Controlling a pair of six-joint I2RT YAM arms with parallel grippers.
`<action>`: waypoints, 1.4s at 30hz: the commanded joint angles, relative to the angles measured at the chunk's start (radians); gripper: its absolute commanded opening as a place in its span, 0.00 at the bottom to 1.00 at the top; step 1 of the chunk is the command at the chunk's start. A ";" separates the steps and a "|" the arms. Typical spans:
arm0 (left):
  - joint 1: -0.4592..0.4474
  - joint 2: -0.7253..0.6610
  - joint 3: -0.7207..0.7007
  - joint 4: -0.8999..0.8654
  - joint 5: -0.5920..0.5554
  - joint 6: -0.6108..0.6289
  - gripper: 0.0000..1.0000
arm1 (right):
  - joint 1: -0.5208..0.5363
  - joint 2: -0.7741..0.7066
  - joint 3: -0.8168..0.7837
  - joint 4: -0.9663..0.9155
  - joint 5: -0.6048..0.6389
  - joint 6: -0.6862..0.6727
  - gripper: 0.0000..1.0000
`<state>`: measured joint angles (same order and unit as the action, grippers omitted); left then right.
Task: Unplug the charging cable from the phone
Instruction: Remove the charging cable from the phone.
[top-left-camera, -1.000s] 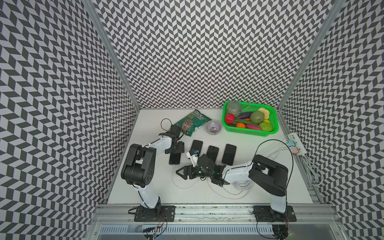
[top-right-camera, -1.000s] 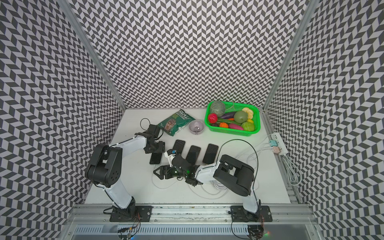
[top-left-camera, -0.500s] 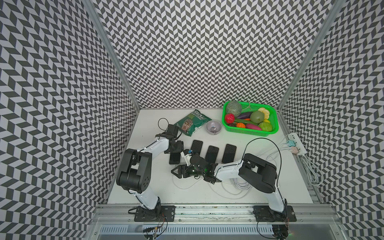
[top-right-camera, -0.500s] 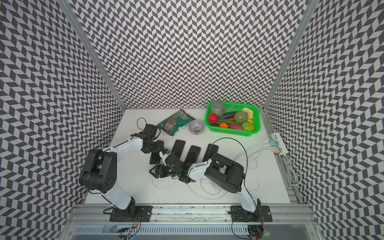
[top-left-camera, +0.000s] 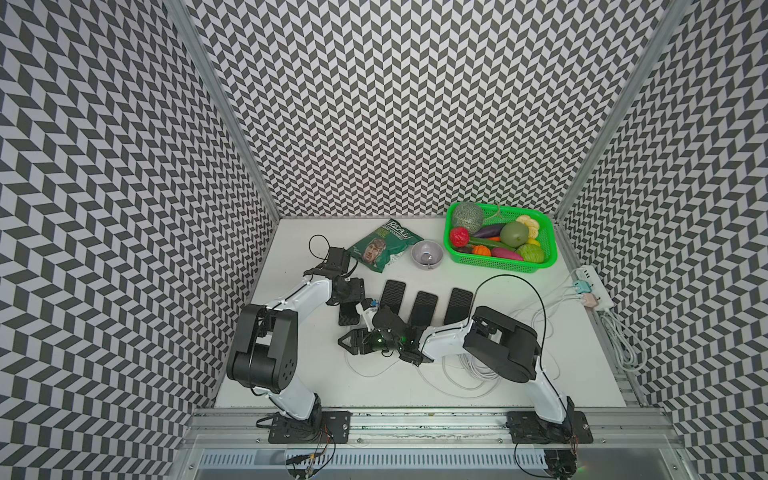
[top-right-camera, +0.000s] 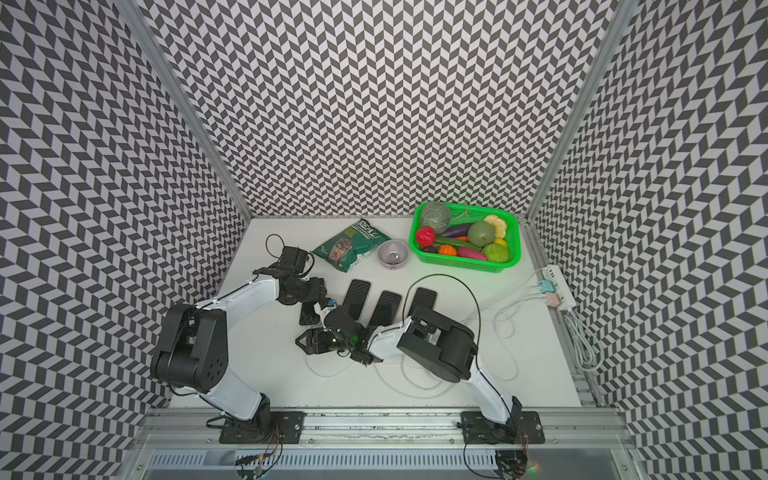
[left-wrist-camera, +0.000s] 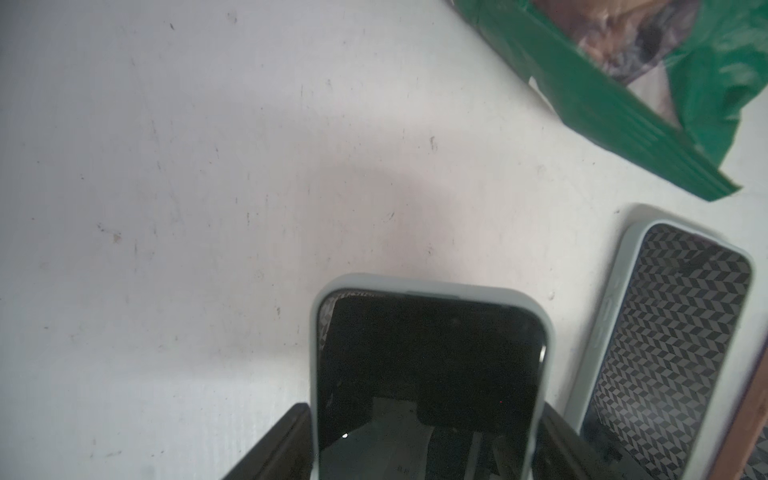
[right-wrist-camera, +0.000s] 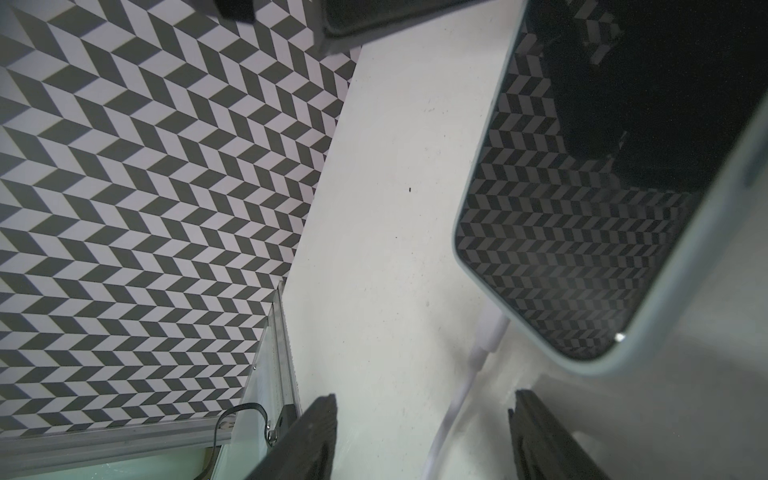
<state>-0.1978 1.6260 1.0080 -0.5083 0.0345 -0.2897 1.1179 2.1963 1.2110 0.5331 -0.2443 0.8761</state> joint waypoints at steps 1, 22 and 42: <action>0.010 -0.057 -0.006 0.050 0.037 -0.009 0.00 | 0.006 0.040 0.010 0.006 -0.002 0.018 0.65; 0.029 -0.069 -0.017 0.076 0.064 -0.021 0.00 | 0.000 0.080 0.022 0.034 -0.020 0.052 0.28; 0.070 -0.088 -0.049 0.188 0.104 -0.063 0.00 | 0.006 0.066 -0.030 0.105 -0.053 0.070 0.04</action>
<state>-0.1398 1.5772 0.9573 -0.4175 0.1215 -0.3355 1.1156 2.2574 1.2041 0.6113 -0.2699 0.9504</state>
